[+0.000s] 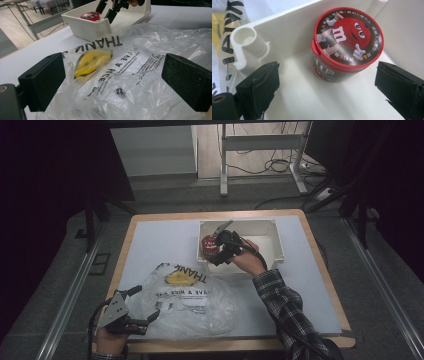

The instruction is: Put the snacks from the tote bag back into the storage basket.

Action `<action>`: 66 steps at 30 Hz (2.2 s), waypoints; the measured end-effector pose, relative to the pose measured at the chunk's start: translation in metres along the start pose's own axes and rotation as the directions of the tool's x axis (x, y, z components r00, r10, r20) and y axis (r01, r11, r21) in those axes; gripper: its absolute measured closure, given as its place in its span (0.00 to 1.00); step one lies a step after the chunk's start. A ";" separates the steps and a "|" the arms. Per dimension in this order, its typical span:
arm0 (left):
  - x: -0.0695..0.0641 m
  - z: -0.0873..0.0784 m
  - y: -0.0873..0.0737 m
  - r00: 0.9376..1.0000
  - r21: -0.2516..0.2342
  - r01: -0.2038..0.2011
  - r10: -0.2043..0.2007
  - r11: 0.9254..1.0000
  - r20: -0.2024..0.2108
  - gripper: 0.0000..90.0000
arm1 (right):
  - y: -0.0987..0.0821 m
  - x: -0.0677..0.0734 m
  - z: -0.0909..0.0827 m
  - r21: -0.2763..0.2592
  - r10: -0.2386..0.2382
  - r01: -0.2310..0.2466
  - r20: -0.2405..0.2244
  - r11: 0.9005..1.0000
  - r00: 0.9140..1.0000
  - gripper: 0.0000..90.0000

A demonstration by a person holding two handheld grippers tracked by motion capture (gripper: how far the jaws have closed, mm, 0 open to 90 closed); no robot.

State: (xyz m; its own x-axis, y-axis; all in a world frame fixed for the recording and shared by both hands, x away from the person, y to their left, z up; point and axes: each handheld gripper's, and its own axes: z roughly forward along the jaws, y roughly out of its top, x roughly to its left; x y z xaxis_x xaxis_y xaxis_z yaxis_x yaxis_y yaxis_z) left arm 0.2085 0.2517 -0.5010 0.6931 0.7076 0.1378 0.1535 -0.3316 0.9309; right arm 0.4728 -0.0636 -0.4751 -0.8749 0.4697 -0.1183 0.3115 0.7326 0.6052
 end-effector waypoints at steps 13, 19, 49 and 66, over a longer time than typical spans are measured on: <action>0.000 0.000 0.000 1.000 -0.001 -0.002 0.002 1.000 -0.002 0.06 | -0.005 0.006 -0.008 -0.029 -0.015 0.014 -0.015 0.999 1.000 0.07; 0.000 0.000 0.000 1.000 0.000 -0.002 0.002 1.000 -0.001 0.06 | -0.008 0.010 -0.012 -0.049 -0.021 0.020 -0.019 0.999 1.000 0.07; -0.001 -0.001 0.000 1.000 -0.002 -0.005 0.005 1.000 0.000 0.06 | -0.024 0.020 -0.020 -0.085 -0.009 0.004 -0.053 0.996 0.999 0.07; -0.001 -0.001 0.000 1.000 -0.004 -0.003 0.003 1.000 0.002 0.06 | -0.030 0.026 -0.021 -0.097 -0.013 0.006 -0.068 0.995 0.998 0.07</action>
State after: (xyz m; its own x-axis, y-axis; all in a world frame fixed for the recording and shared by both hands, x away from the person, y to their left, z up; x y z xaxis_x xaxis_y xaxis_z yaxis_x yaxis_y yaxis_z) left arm 0.2075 0.2520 -0.5008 0.6953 0.7049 0.1401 0.1480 -0.3311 0.9319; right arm 0.4326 -0.0841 -0.4796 -0.9019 0.4258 -0.0723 0.2688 0.6845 0.6777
